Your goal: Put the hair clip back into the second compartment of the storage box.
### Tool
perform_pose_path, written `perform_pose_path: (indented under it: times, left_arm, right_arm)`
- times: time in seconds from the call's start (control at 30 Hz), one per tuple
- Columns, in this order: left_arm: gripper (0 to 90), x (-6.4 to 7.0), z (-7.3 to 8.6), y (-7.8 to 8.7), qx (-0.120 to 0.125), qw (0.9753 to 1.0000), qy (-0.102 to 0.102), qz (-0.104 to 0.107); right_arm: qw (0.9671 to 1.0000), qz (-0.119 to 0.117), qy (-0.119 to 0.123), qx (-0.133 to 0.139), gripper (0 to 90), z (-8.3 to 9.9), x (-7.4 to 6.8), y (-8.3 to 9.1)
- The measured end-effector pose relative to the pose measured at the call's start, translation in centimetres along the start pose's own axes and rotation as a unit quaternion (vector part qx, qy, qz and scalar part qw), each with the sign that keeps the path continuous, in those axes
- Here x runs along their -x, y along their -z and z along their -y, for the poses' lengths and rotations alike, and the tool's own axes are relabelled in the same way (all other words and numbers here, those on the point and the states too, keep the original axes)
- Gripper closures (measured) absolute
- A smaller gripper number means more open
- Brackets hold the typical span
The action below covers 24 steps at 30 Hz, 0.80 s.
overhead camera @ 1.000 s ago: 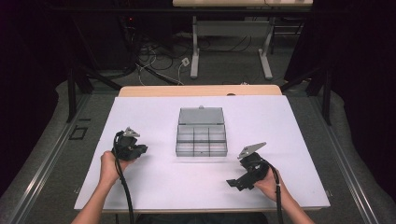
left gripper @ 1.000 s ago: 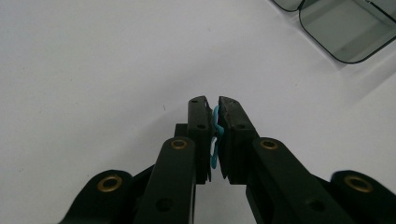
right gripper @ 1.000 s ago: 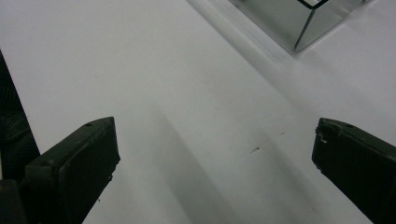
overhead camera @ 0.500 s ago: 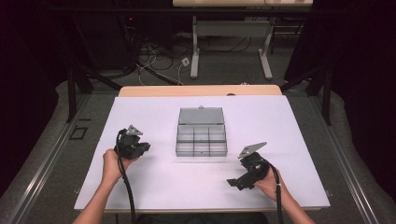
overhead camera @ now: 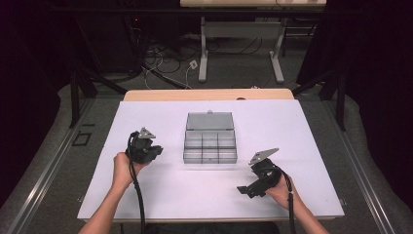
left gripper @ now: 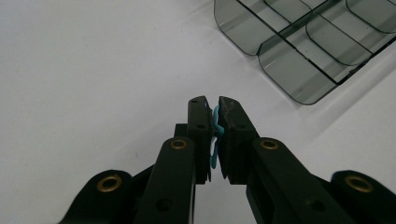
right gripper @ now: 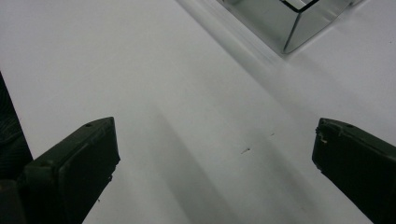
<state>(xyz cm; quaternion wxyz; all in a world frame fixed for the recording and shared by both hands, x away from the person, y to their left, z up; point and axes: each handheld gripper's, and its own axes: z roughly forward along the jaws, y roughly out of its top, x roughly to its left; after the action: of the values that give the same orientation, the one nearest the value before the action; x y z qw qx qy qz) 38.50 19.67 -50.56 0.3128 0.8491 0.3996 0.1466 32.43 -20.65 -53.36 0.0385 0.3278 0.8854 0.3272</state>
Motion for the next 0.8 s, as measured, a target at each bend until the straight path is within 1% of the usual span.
perform_pose_path:
  times: [0.03,0.07,0.1,0.17,0.23,0.37,0.4,0.43,0.47,0.5,0.53,0.57,0.63,0.67,0.73,0.77,0.8]
  left_arm:
    - [83.3,0.1,-0.1,0.0,0.002,1.0,0.0,-0.001]
    - [83.3,0.1,-0.3,0.0,-0.003,1.0,-0.007,0.003]
    - [83.3,0.3,-0.4,0.0,0.002,1.0,-0.008,0.0]
    - [83.3,0.4,-0.6,0.1,-0.001,0.9999,-0.011,0.003]
    - [83.3,0.6,-0.8,0.0,0.005,0.9999,-0.012,0.002]
    - [83.2,1.1,-1.4,-0.2,0.002,0.9997,-0.025,0.004]
    - [83.2,1.2,-1.5,-0.3,0.005,0.9996,-0.028,0.002]
    - [83.2,1.3,-1.7,-0.4,0.004,0.9995,-0.03,0.005]
    - [83.2,1.5,-1.8,-0.5,0.005,0.9994,-0.033,0.005]
    - [83.2,1.5,-2.0,-0.5,-0.001,0.9994,-0.033,0.01]
    - [83.2,1.7,-2.2,-0.6,0.004,0.9993,-0.036,0.008]
    - [83.2,1.8,-2.4,-0.6,0.001,0.9993,-0.036,0.011]
    - [83.2,2.0,-2.8,-0.8,0.007,0.9992,-0.039,0.012]
    - [83.2,2.1,-3.0,-1.0,0.009,0.9992,-0.038,0.012]
    - [83.2,2.2,-3.4,-1.1,0.007,0.9991,-0.04,0.015]
    - [83.2,2.3,-3.5,-1.2,0.012,0.999,-0.041,0.013]
    - [83.2,2.3,-3.6,-1.3,0.012,0.999,-0.042,0.013]
  right_arm:
    - [1.0,0.0,0.0,0.0,0.0,0.0,0.0,0.0]
    - [1.0,-0.001,0.0,0.001,0.0,0.0,0.0,0.0]
    - [1.0,-0.003,0.004,0.003,0.0,0.0,0.0,-0.1]
    - [1.0,-0.001,0.001,0.001,0.1,0.0,-0.1,-0.1]
    - [1.0,-0.002,0.002,0.0,0.1,0.0,0.0,-0.1]
    - [1.0,0.002,-0.001,-0.002,0.0,0.1,0.1,0.0]
    - [1.0,0.001,0.0,0.0,0.1,0.1,0.1,0.0]
    - [1.0,0.001,-0.002,0.002,0.1,0.1,0.1,0.1]
    - [1.0,0.004,-0.004,0.005,0.0,0.1,0.1,0.0]
    - [1.0,0.006,-0.004,0.005,0.0,0.1,0.1,0.1]
    - [1.0,0.004,-0.004,0.005,0.1,0.1,0.1,0.1]
    - [1.0,0.004,-0.003,0.002,0.1,0.1,0.1,0.2]
    - [1.0,0.004,-0.001,0.003,0.1,0.1,0.1,0.2]
    - [1.0,0.006,-0.003,0.004,0.0,0.1,0.1,0.2]
    - [1.0,0.006,0.0,0.004,0.1,0.1,0.1,0.2]
    - [1.0,0.006,0.0,0.005,0.1,0.1,0.1,0.3]
    - [1.0,0.005,-0.001,0.005,0.1,0.1,0.1,0.3]
